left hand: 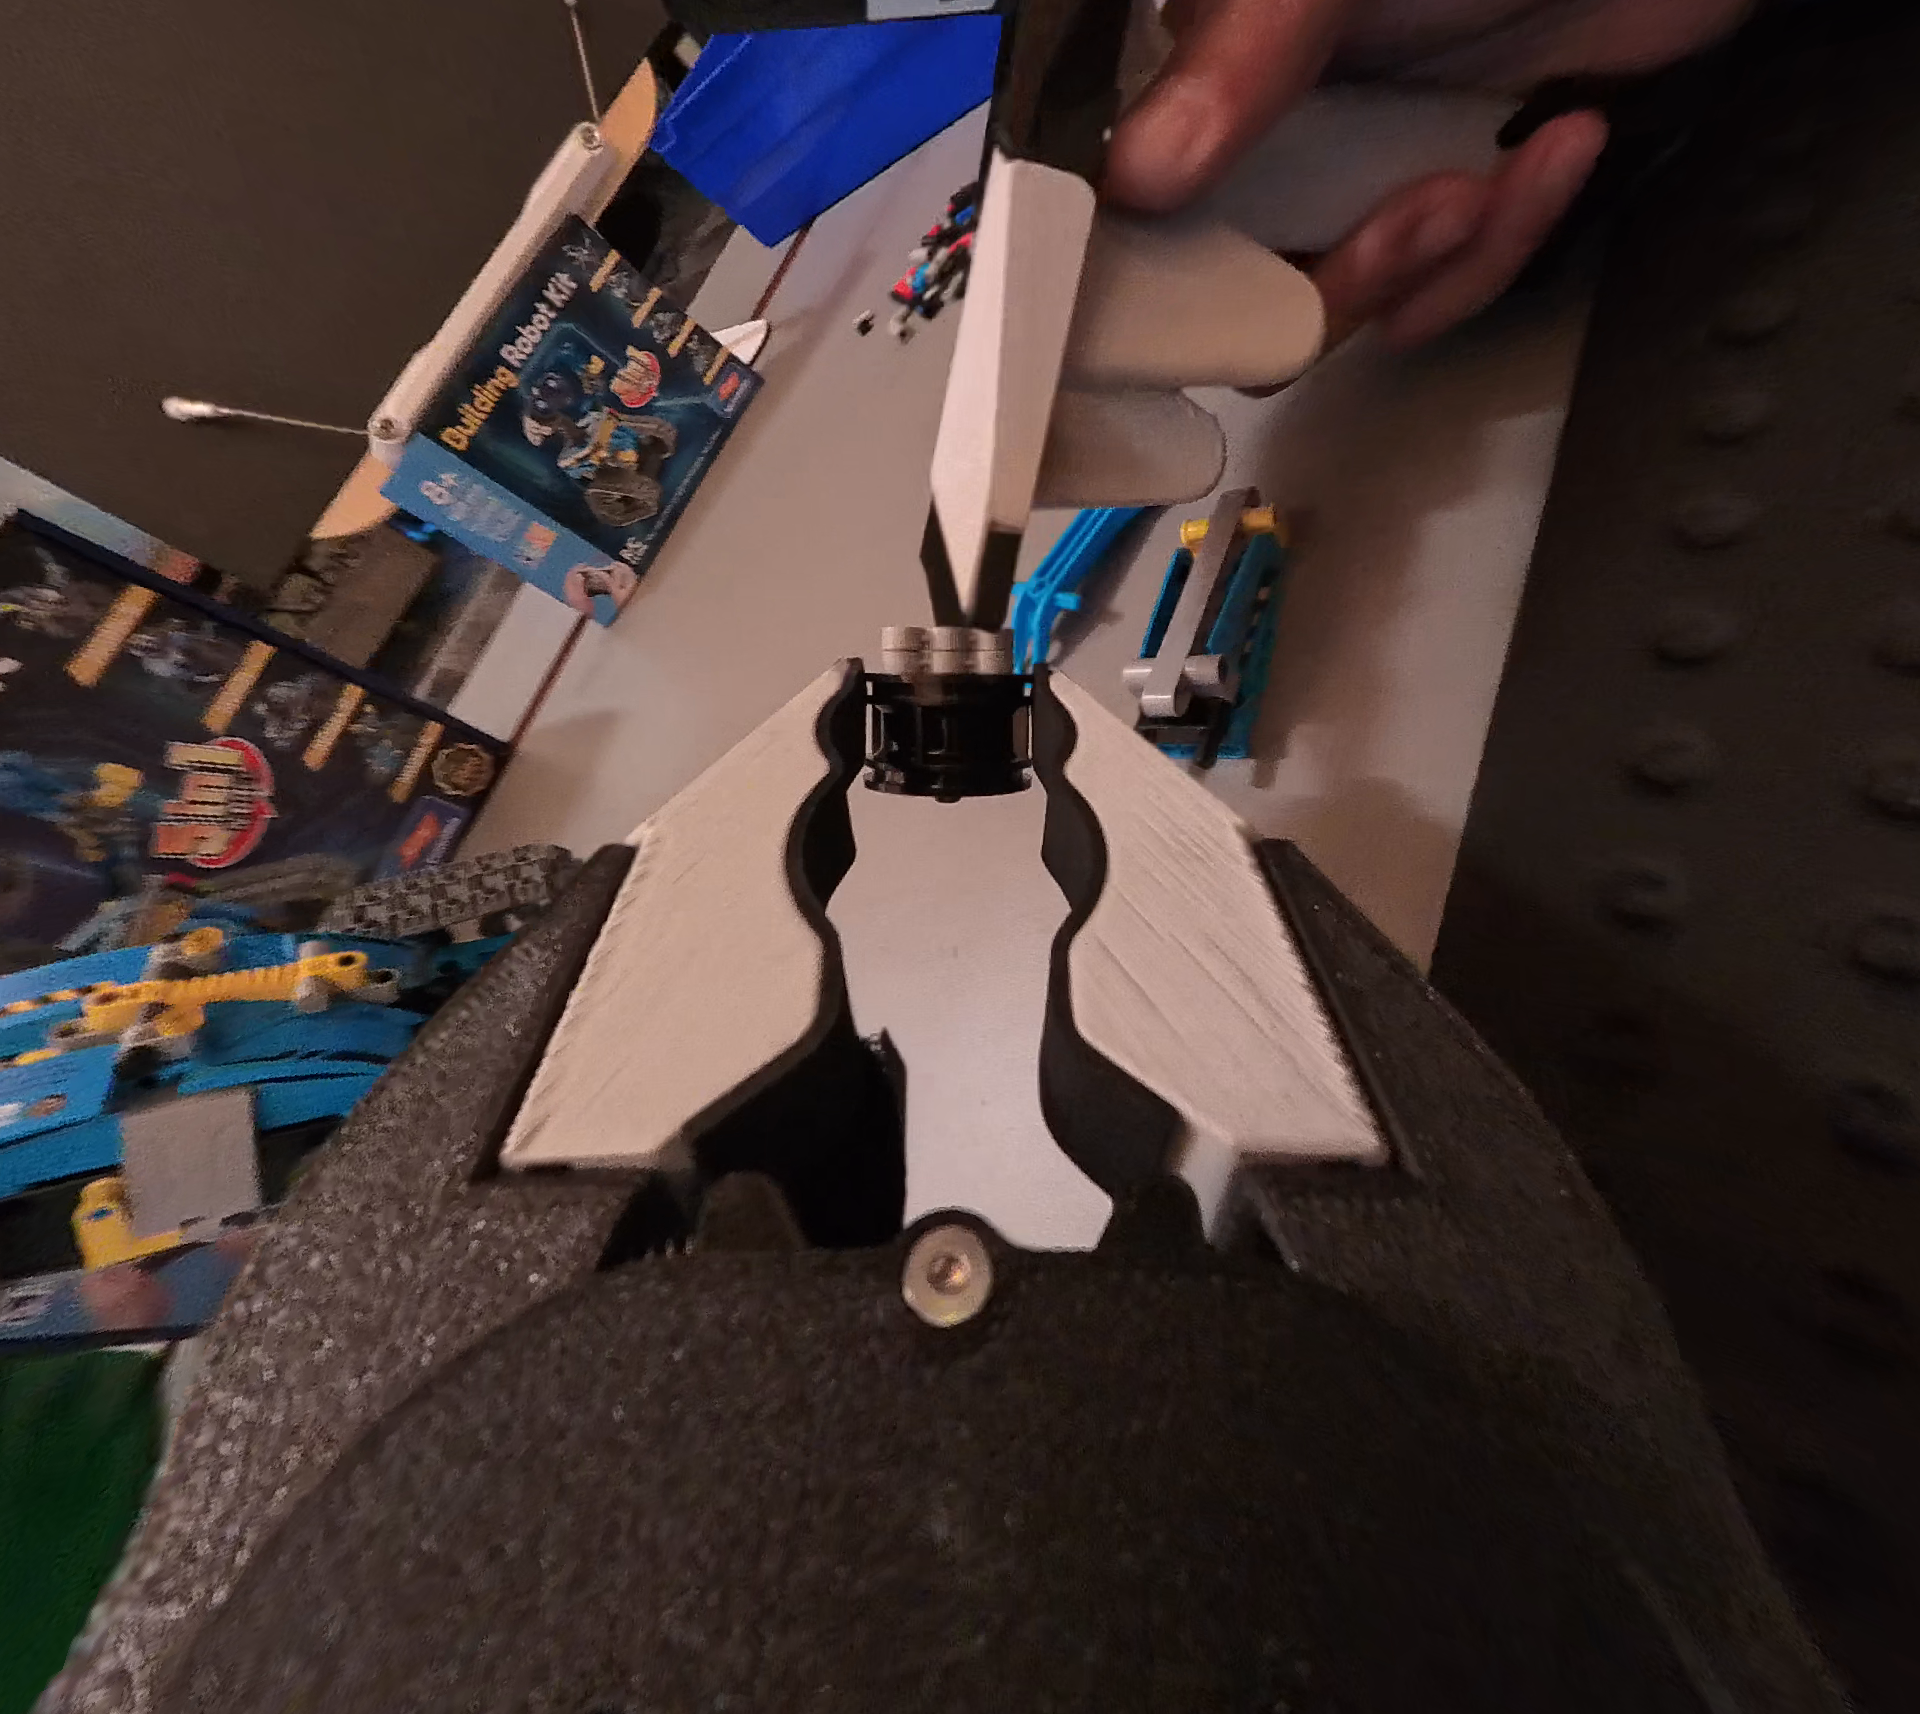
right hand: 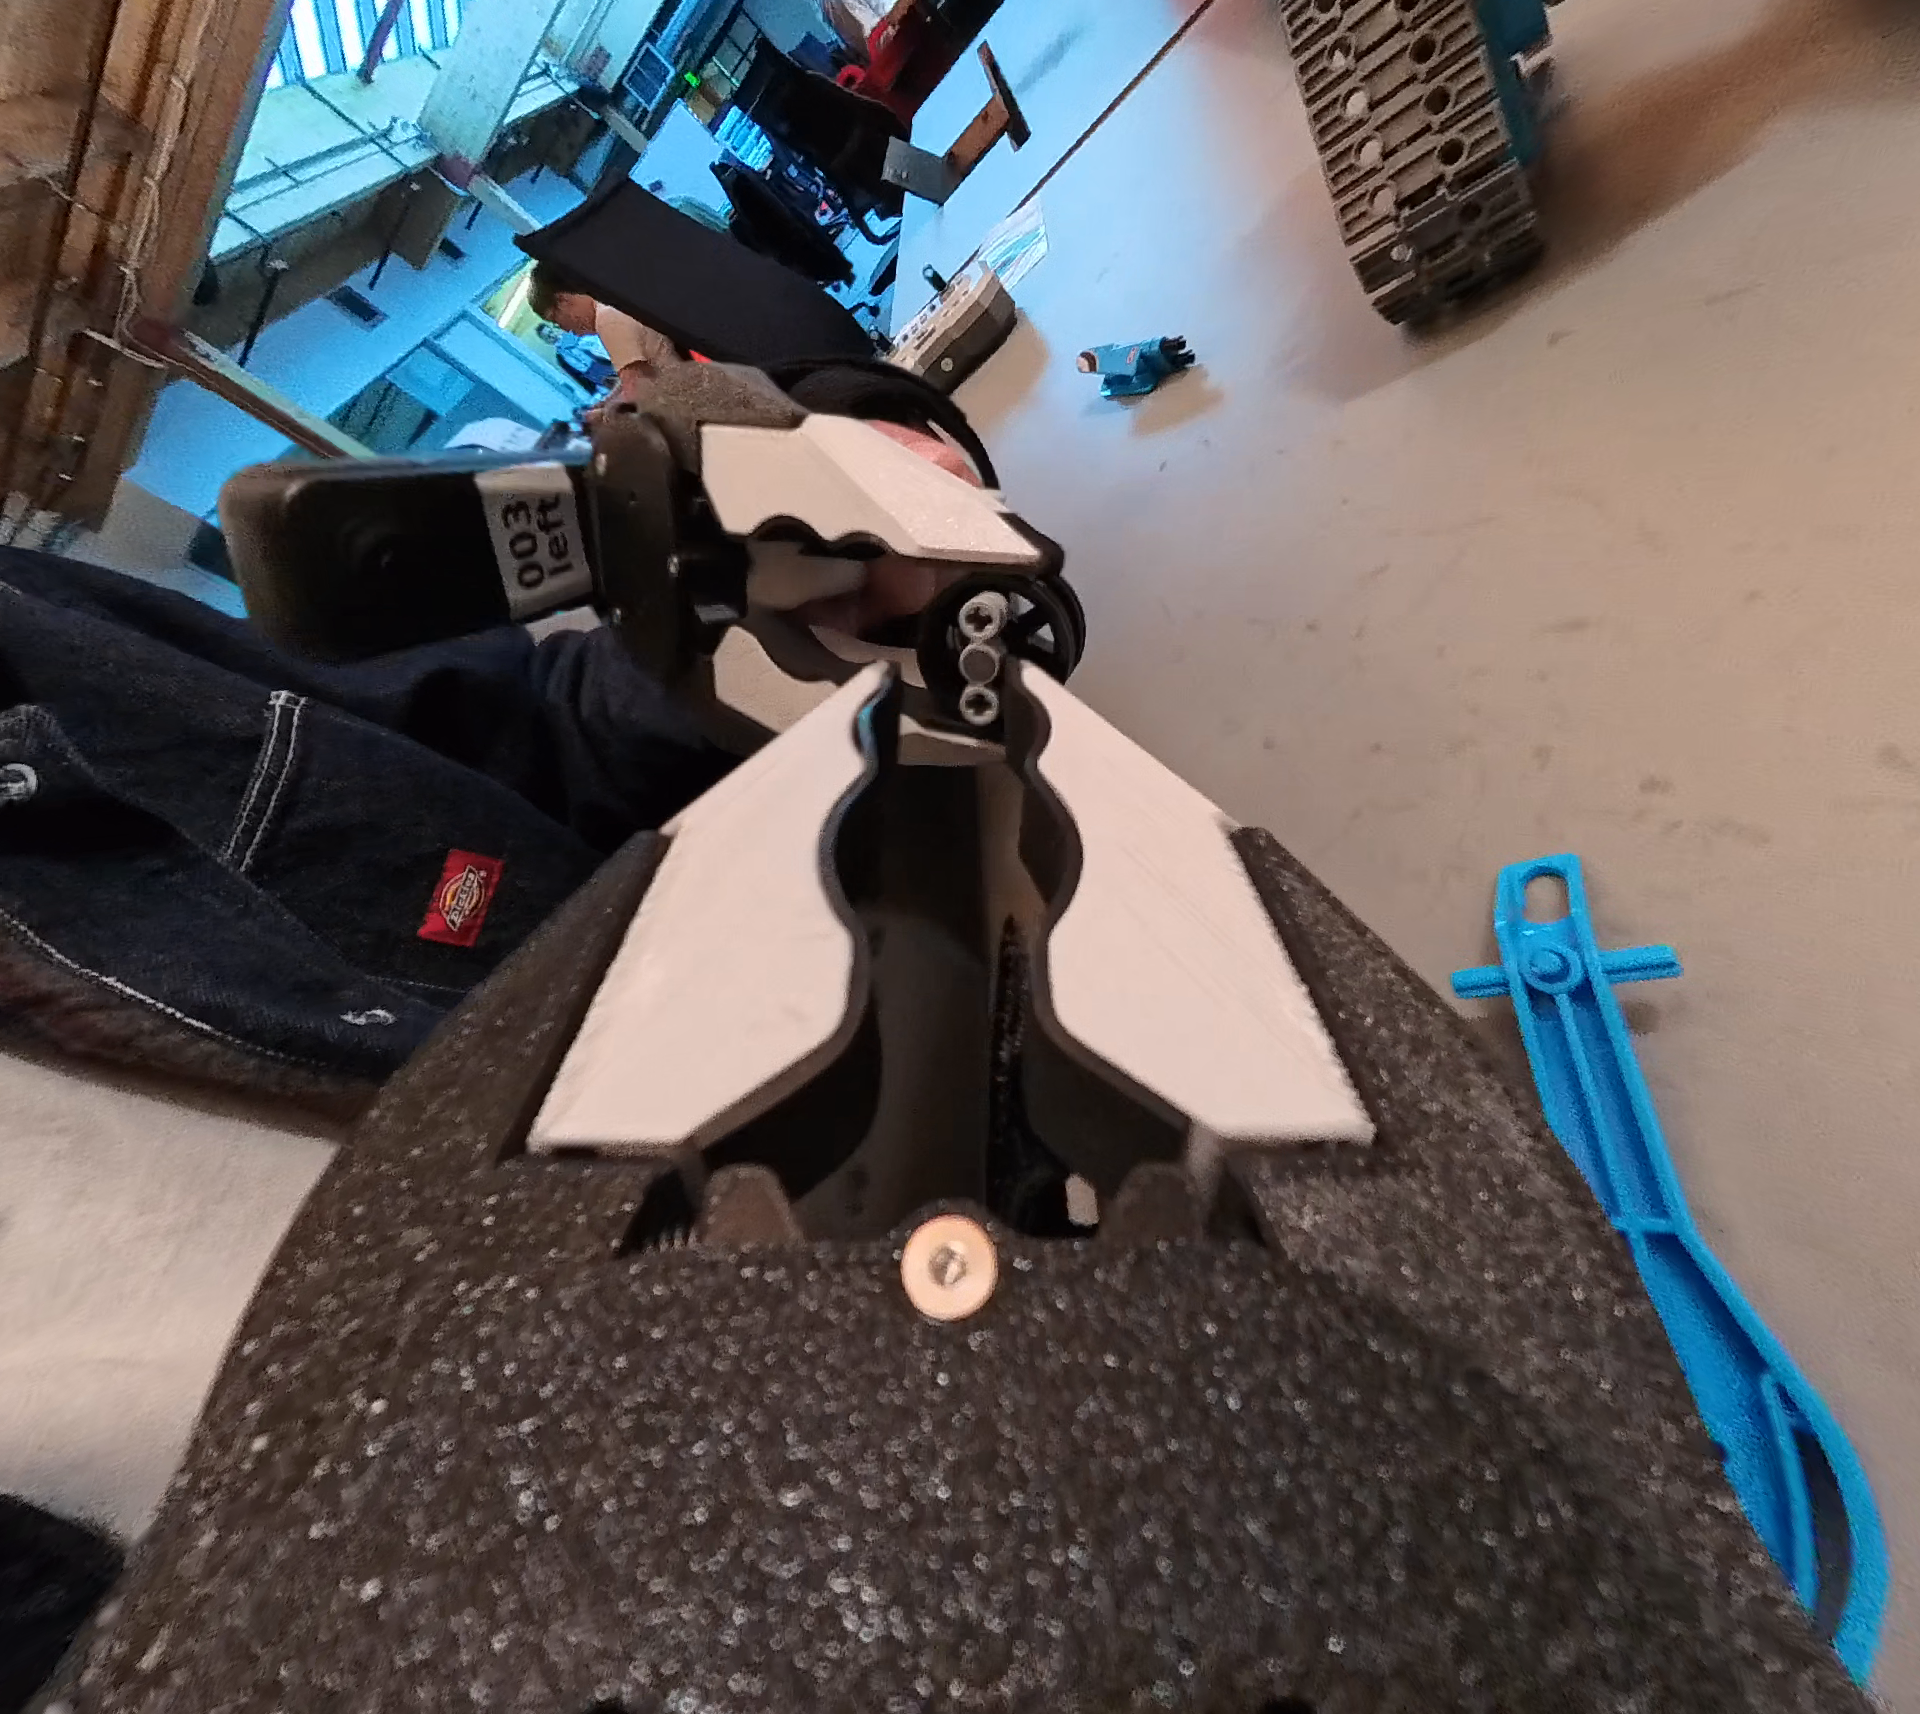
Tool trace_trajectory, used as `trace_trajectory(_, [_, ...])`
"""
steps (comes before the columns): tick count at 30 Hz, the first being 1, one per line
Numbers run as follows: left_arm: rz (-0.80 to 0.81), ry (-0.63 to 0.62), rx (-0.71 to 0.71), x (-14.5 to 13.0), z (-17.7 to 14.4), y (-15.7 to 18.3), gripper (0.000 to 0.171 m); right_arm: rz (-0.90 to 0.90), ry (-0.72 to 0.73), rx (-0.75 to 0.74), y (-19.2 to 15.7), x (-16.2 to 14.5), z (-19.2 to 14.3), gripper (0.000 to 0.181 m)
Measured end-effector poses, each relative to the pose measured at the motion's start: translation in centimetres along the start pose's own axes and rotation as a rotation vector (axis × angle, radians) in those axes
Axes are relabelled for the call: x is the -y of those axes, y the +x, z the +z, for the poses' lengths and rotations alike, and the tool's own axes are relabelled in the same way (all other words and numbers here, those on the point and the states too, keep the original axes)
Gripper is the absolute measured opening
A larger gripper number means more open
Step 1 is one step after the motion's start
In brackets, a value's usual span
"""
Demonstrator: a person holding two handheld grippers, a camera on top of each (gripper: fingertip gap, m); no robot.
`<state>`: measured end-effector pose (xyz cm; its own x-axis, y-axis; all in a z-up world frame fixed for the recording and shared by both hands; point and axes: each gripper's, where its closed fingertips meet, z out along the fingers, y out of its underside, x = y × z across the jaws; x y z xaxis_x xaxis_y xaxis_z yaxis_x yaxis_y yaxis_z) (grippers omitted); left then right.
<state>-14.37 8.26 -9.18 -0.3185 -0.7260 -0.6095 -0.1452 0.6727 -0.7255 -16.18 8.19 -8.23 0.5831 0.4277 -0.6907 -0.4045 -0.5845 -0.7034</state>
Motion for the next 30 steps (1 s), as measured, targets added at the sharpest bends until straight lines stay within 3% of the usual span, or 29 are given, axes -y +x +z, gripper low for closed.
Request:
trace_trajectory(5, [0.085, -0.026, 0.068, 0.2, 0.3, -0.1, 0.031, -0.036, -0.007, -0.061, 0.6, 0.0, -0.2, 0.005])
trace_trajectory(8, [0.061, -0.024, 0.068, 0.4, 0.2, -0.2, 0.031, -0.068, 0.003, -0.081, 0.6, 0.2, -0.2, 0.005])
trace_trajectory(12, [0.162, -0.072, 0.079, 0.1, 0.6, 0.6, 0.031, -0.039, -0.002, -0.08, 0.7, 0.1, -0.2, 0.006])
trace_trajectory(25, [0.056, -0.088, 0.006, -0.3, 0.9, 1.3, 0.031, -0.154, -0.054, -0.175, 1.3, -0.5, -0.7, 0.004])
trace_trajectory(30, [-0.001, -0.041, -0.082, 0.0, 0.2, 2.1, 0.031, -0.135, -0.093, -0.111, 0.8, -1.3, -0.8, 0.004])
